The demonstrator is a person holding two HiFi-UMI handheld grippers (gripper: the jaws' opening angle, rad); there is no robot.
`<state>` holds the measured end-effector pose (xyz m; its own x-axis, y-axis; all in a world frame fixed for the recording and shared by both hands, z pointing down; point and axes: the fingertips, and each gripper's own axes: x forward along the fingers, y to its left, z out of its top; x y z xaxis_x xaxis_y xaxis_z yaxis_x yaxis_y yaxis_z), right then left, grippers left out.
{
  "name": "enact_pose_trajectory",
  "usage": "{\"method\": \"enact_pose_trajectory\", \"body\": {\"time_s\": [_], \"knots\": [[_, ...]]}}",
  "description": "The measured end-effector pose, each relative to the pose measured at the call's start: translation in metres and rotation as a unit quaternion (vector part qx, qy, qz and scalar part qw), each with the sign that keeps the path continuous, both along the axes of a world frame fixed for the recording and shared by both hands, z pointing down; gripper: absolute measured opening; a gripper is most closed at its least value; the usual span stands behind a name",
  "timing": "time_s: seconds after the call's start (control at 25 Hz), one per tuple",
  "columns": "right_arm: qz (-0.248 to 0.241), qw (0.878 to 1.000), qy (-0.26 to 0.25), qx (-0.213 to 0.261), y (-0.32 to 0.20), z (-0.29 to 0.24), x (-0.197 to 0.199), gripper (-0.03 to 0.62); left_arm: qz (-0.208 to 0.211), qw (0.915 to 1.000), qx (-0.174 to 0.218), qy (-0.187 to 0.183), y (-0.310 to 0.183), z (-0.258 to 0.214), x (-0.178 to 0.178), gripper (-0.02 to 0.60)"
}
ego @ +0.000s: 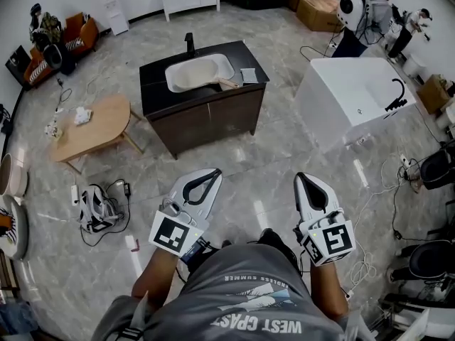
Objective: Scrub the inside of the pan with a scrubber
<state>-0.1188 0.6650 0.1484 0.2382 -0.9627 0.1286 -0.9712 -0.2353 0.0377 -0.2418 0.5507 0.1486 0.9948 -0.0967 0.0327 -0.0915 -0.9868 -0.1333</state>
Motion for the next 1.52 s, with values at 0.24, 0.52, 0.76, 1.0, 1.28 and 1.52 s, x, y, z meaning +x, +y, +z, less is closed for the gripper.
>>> {"method": "enact_pose_trajectory", "body": {"time_s": [0.24, 0.52, 0.76, 1.0, 1.28, 1.52], "knots": [[0.003, 1.000, 0.002, -0.009, -0.015, 0.004, 0.016, 0.002, -0.001, 0.9999, -0.010, -0.004, -0.015, 0.009, 0.011, 0.002], [-0.013, 1.000, -0.005, -0.001, -0.046, 0.012, 0.057, 0.002, -0.025, 0.9996, -0.006, -0.011, -0.042, 0.016, 0.040, 0.002], [-0.037, 0.999, -0.026, 0.001, -0.086, 0.026, 0.115, 0.002, -0.053, 0.9980, -0.006, -0.036, -0.076, 0.029, 0.091, 0.002], [-0.067, 0.997, -0.038, 0.004, -0.134, 0.031, 0.176, 0.002, -0.077, 0.9962, -0.009, -0.041, -0.109, 0.028, 0.153, 0.002], [-0.101, 0.994, -0.052, 0.008, -0.172, 0.030, 0.244, 0.002, -0.111, 0.9921, -0.002, -0.059, -0.143, 0.024, 0.217, 0.002], [-0.118, 0.991, -0.063, 0.011, -0.196, 0.041, 0.297, 0.002, -0.125, 0.9899, 0.008, -0.066, -0.157, 0.025, 0.268, 0.002]]}}
